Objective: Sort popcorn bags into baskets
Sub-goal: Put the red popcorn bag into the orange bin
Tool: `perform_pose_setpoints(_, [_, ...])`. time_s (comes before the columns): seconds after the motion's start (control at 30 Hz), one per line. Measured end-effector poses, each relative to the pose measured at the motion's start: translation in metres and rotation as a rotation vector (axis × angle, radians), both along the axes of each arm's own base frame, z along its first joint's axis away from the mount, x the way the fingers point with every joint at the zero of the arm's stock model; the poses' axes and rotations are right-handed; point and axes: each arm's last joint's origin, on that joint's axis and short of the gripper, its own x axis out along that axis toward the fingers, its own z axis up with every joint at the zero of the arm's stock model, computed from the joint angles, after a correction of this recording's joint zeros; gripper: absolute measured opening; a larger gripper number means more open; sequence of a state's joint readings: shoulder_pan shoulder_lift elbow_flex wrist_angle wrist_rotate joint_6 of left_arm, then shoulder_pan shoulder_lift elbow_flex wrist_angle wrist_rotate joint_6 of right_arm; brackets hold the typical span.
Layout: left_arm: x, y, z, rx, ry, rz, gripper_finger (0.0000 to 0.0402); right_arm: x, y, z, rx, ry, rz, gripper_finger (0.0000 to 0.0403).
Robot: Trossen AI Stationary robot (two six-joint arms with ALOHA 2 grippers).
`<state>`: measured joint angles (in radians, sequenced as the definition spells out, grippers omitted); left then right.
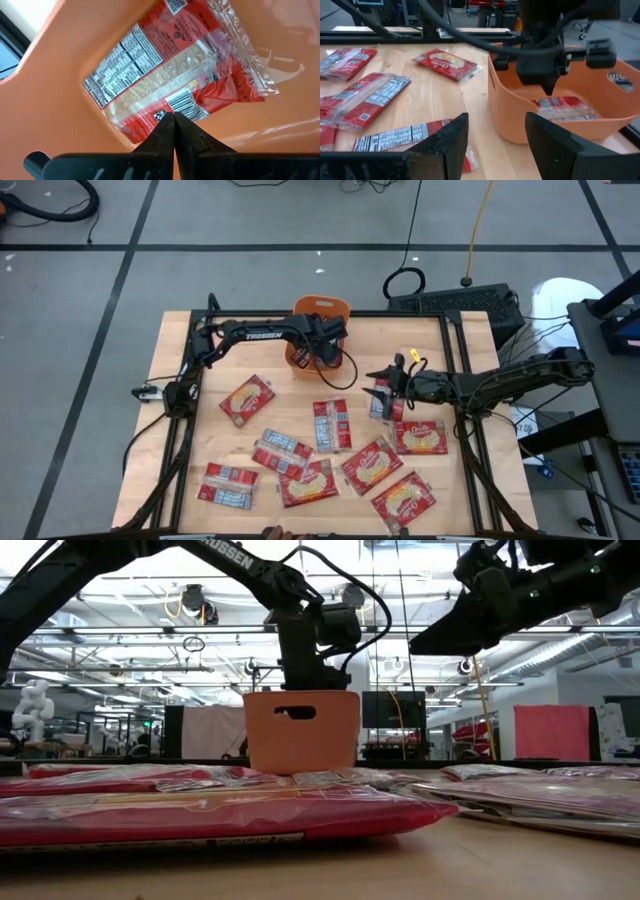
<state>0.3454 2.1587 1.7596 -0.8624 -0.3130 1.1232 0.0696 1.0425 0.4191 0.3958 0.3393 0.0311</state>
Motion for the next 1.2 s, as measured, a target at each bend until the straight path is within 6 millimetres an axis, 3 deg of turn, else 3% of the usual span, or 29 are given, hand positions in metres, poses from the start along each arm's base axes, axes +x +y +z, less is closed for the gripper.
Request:
perform_pose_setpoints(0.2, [-0.001, -0.001, 0.005, 0.001, -0.016, 0.010, 0.0000, -0.006, 0.000, -0.012, 0.035, -0.035, -0.009, 0.0187])
perform_pose_setpoints(0.47, [-0.009, -0.003, 0.038, 0.018, -0.103, 0.030, 0.0000, -0.016, -0.001, -0.019, 0.039, -0.172, -0.006, 0.0187])
perform_pose_setpoints(0.7, [-0.015, -0.004, 0.054, 0.006, -0.156, 0.054, 0.0001, -0.015, -0.004, -0.016, 0.004, -0.187, -0.086, 0.0187])
perform_pose_setpoints(0.8, [-0.016, 0.003, 0.055, -0.014, -0.204, 0.154, 0.0008, -0.009, -0.010, -0.001, -0.017, -0.215, -0.240, 0.0187])
perform_pose_setpoints(0.93, [-0.023, 0.010, 0.053, -0.060, -0.249, 0.363, 0.0023, 0.006, -0.023, 0.026, -0.106, -0.129, -0.294, 0.0187])
perform_pose_setpoints(1.03, [-0.028, 0.004, 0.059, -0.100, -0.284, 0.506, 0.0013, 0.016, -0.045, 0.047, -0.131, -0.040, -0.324, 0.0187])
perform_pose_setpoints(1.2, [-0.042, -0.004, 0.089, -0.149, -0.442, 0.625, 0.0006, 0.032, -0.088, 0.075, -0.105, 0.033, -0.252, 0.0187])
